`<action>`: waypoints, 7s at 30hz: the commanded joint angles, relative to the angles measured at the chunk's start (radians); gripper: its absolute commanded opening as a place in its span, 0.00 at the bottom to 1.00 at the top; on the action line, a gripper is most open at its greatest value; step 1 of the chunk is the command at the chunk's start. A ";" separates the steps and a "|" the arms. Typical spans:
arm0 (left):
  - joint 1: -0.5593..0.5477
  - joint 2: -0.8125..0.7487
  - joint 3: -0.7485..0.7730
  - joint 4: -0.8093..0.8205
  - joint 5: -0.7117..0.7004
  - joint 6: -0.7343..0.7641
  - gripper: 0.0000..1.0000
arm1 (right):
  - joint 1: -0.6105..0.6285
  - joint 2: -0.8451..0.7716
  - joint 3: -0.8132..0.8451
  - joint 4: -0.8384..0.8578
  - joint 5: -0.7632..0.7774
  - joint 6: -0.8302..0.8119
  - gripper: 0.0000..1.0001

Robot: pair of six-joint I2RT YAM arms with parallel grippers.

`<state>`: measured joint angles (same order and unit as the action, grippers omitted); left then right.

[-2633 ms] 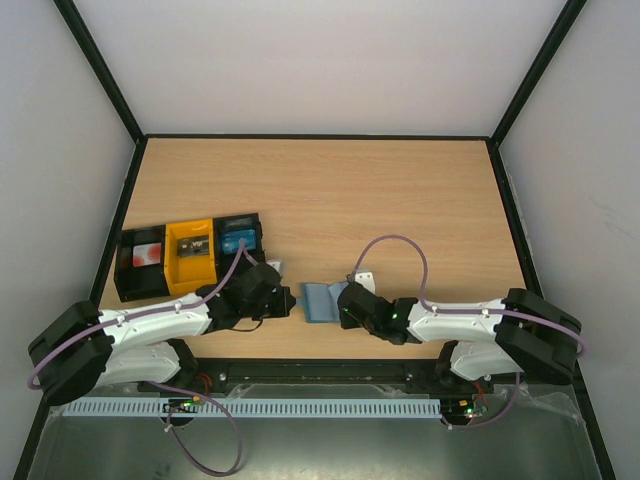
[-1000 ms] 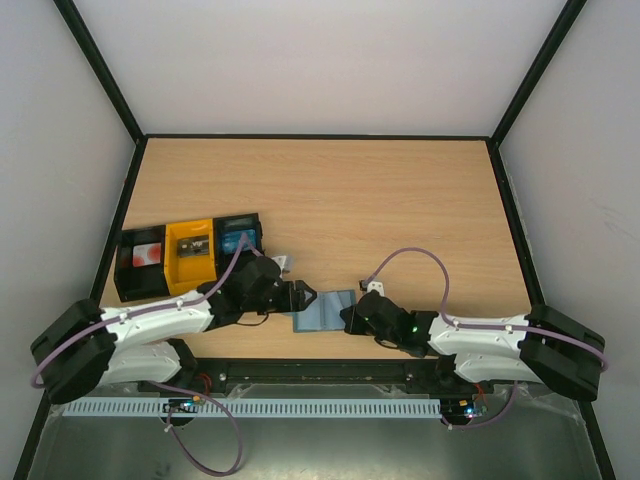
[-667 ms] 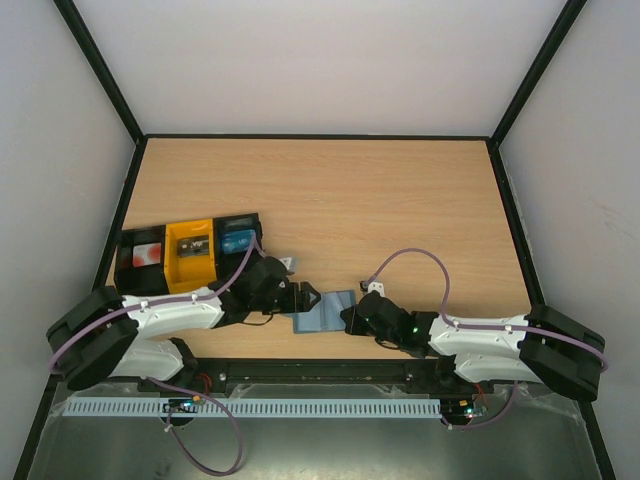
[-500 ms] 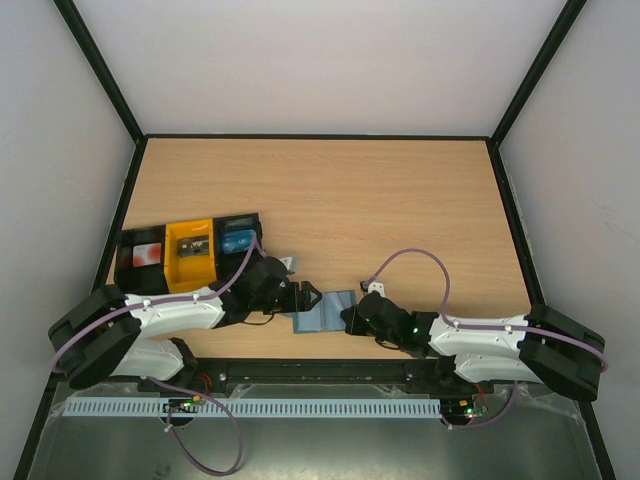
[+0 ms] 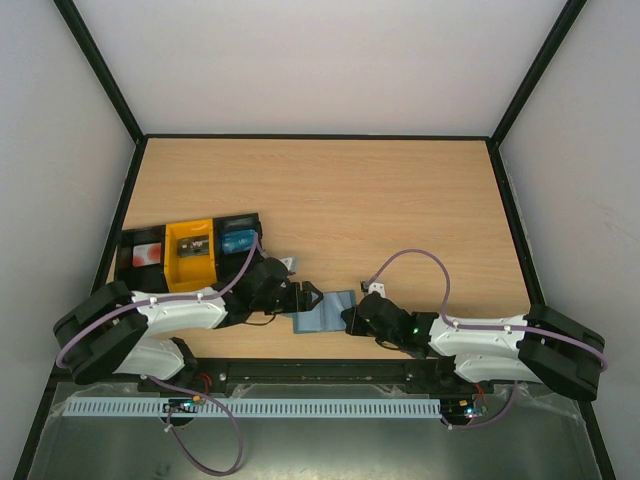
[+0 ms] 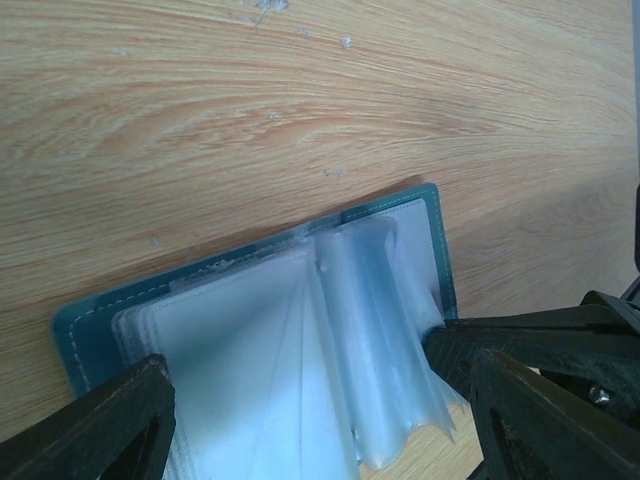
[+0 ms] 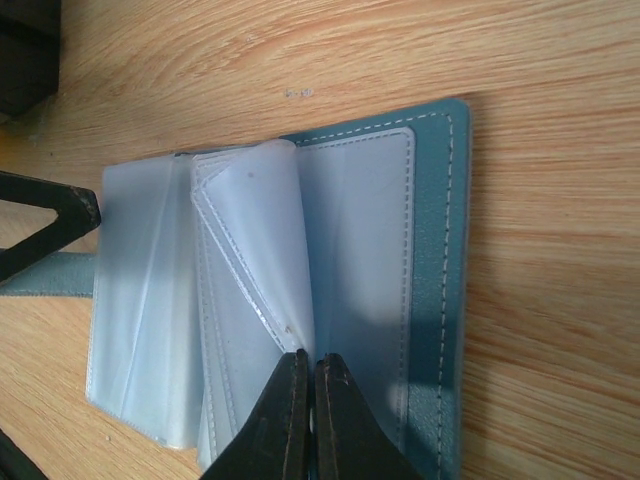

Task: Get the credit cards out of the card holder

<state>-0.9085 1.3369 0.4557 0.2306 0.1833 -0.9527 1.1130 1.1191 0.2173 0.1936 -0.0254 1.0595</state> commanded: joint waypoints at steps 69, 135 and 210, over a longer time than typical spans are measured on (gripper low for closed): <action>-0.060 0.261 0.122 0.381 0.223 -0.134 0.79 | 0.002 -0.397 0.052 -0.194 -0.039 -0.054 0.37; 0.033 -0.198 -0.215 0.288 0.081 -0.198 0.89 | 0.005 0.315 0.126 0.178 -0.013 -0.013 0.13; 0.032 -0.056 -0.182 0.280 0.108 -0.129 0.94 | 0.005 0.368 0.000 0.356 -0.069 0.040 0.02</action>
<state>-0.8803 1.2678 0.2646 0.5293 0.2955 -1.0988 1.1133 1.4773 0.2455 0.6487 -0.1055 1.1072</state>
